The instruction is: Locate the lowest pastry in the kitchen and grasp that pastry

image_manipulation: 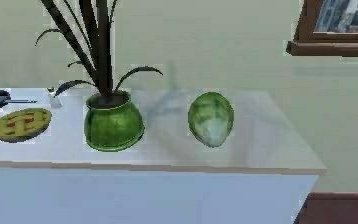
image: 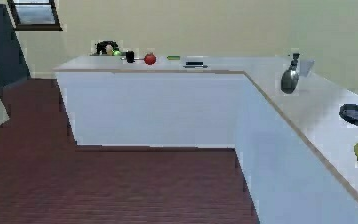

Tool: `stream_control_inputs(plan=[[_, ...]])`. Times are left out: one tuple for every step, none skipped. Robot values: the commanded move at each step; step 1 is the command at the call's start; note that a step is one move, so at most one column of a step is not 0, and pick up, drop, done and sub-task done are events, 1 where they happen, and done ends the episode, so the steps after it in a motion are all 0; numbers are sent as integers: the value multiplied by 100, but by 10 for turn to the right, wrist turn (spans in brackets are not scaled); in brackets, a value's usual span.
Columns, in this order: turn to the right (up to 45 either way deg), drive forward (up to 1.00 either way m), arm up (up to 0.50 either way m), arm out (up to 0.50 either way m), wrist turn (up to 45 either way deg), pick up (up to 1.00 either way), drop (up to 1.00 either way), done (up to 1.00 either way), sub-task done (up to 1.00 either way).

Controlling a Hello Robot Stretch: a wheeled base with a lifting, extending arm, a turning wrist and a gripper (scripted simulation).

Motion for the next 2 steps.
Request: stream_control_inputs(plan=[[-420, 0, 0, 0, 0, 0, 0, 0, 0], [0, 100, 0, 0, 0, 0, 0, 0, 0]])
